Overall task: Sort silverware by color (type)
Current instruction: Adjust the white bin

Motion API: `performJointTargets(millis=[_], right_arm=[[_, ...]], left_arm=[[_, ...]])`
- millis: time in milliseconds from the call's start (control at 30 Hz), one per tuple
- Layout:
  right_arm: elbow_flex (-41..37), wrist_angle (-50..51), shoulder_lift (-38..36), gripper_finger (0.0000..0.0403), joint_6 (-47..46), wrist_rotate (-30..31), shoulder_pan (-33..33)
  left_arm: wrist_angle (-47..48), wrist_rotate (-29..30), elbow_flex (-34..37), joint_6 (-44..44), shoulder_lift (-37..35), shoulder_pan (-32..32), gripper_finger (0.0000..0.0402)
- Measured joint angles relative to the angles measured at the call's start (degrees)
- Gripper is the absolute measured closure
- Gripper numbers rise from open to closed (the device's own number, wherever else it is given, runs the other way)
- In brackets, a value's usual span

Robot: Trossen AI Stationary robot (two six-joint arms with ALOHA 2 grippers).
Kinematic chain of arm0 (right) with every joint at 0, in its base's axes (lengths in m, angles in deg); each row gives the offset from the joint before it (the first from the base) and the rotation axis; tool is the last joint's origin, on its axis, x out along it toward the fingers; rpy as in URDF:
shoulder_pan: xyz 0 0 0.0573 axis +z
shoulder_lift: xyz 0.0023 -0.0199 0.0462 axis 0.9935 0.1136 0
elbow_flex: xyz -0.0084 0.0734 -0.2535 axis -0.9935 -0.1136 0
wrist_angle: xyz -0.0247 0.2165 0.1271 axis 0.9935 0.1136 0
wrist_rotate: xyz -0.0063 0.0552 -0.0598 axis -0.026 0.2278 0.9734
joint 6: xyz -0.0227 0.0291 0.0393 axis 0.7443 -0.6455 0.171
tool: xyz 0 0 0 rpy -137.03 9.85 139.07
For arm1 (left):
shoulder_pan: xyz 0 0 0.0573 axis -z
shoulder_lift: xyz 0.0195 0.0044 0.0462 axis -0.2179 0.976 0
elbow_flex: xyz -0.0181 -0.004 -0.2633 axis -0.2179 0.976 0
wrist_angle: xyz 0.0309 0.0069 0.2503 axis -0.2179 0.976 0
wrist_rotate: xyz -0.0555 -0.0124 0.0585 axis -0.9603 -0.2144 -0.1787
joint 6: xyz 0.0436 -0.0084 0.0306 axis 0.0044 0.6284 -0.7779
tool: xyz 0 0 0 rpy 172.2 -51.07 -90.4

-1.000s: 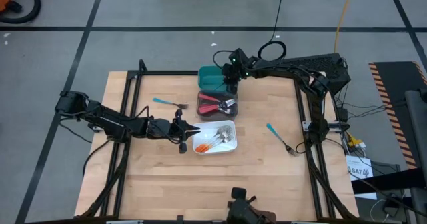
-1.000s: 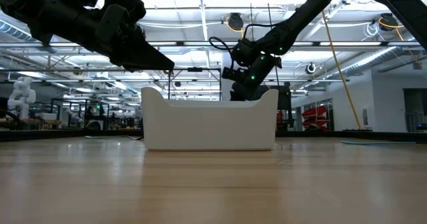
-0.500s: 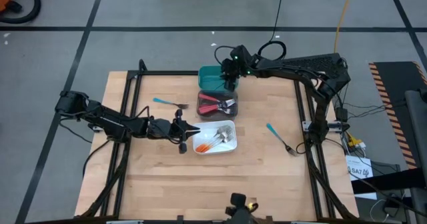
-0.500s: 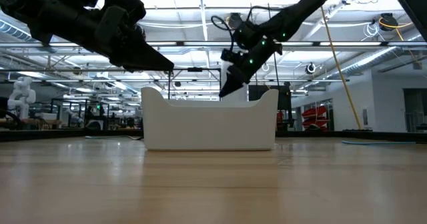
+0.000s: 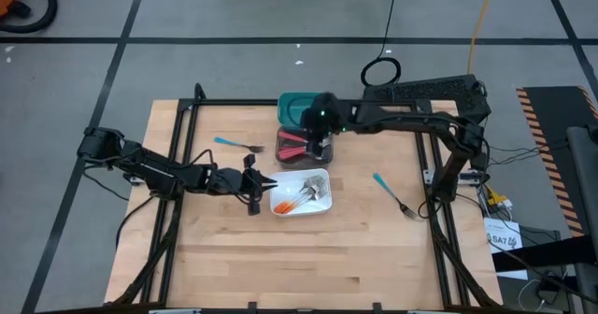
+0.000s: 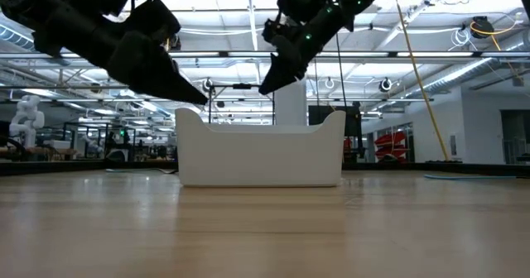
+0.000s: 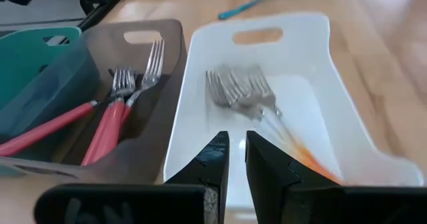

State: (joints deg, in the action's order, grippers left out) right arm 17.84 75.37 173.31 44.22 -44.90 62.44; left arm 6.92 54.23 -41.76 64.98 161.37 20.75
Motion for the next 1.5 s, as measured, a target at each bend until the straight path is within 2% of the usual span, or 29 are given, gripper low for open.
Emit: performJointTargets(millis=[100,200,400,533,733,1000,1100,1300,1500], right_arm=[[-0.08,-0.61,-0.02,0.0313,0.49,3.28,2.69],[-0.08,-3.06,-0.05,0.0314,1.33,3.27,5.09],[-0.08,-8.28,-0.05,0.0314,3.17,3.07,8.97],[-0.08,-10.12,-0.05,0.0314,5.95,3.1,10.32],[-0.06,-8.96,-0.05,0.0314,8.49,3.01,9.88],[-0.06,-5.31,-0.03,0.0314,9.49,0.86,8.87],[-0.06,-4.66,-0.03,0.0314,9.62,-1.49,8.49],[-0.06,-1.09,-0.03,0.0314,10.42,-1.63,7.9],[-0.01,7.08,-1.67,0.0314,11.55,-1.64,6.7]], left_arm=[[2.59,0.04,0.0,-1.16,0.0,-0.13,0.0348],[4.67,0.74,0.0,-0.31,0.0,-0.4,0.0348],[8.75,6.63,-0.15,6.72,-0.07,-0.59,0.0348],[10.36,13.02,-0.19,8.4,-0.09,-0.62,0.0348],[19.67,19.97,-5.35,10.09,0.0,-0.98,0.0348],[44.94,20.21,-17.73,26.53,0.0,-4.02,0.0348],[46.75,19.66,-20.8,26.14,0.0,-3.8,0.0348],[51.13,18.51,-25.53,26.0,-0.01,-3.53,0.0348],[58.75,17.95,-28.01,27.47,-0.32,-4.12,0.0348]])
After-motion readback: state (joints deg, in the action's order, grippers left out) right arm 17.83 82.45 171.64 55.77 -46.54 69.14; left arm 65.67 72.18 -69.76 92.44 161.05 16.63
